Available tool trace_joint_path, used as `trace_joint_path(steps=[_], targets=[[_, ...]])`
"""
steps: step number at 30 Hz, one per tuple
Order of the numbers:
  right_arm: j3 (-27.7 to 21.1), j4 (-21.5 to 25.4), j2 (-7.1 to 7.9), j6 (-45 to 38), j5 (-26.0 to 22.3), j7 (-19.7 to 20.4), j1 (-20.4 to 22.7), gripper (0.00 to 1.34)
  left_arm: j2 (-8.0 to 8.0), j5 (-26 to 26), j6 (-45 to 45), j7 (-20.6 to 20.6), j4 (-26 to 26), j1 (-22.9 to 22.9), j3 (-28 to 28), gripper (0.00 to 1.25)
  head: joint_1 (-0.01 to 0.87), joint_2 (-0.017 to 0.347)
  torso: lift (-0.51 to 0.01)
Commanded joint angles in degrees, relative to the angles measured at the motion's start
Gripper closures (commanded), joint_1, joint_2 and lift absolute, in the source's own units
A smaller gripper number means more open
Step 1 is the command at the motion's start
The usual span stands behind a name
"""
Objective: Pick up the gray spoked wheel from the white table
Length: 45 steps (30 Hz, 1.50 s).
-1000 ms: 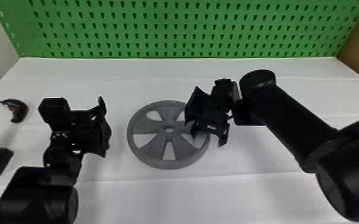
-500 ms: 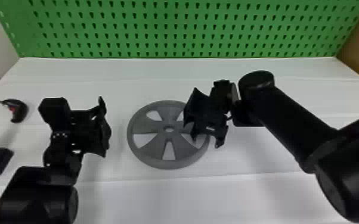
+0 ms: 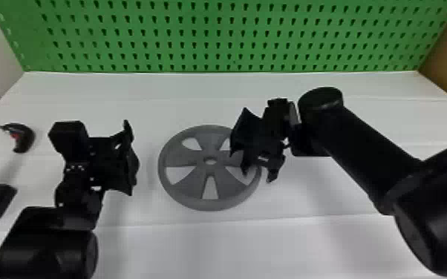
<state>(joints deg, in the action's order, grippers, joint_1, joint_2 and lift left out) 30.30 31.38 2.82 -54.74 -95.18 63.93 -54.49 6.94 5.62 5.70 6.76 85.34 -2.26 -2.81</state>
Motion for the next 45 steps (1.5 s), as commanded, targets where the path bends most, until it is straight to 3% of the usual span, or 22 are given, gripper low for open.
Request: trace_joint_path(steps=[1, 6, 17, 36, 45], targets=[[-0.33, -0.17, 0.09, 0.08, 0.08, -0.65, 0.09, 0.76, 0.0, 0.0, 0.02, 0.0, 0.0, -0.03, -0.09, 0.15, 0.765, 0.002, -0.096], [-0.25, -0.26, 0.09, -0.01, 0.0, -0.73, 0.09, 0.8, 0.0, 0.0, 0.02, 0.0, 0.0, -0.03, -0.09, 0.15, 0.765, 0.002, -0.096], [0.02, -0.53, 0.0, -1.07, 0.0, -0.65, 0.0, 1.09, 0.09, 0.0, 0.02, 0.0, 0.0, -0.03, 0.0, 0.15, 0.765, 0.002, -0.096], [0.11, -0.09, -0.18, -2.3, 1.93, -0.65, -0.17, 1.09, 0.09, 0.0, 0.02, 0.0, 0.0, -0.03, 0.09, 0.15, 0.765, 0.002, -0.096], [-6.4, 2.02, -0.09, -6.96, 6.59, -0.65, -0.26, 1.09, 0.09, 0.09, 0.02, 0.0, 0.0, 0.24, 0.18, 0.15, 0.765, 0.002, -0.096]])
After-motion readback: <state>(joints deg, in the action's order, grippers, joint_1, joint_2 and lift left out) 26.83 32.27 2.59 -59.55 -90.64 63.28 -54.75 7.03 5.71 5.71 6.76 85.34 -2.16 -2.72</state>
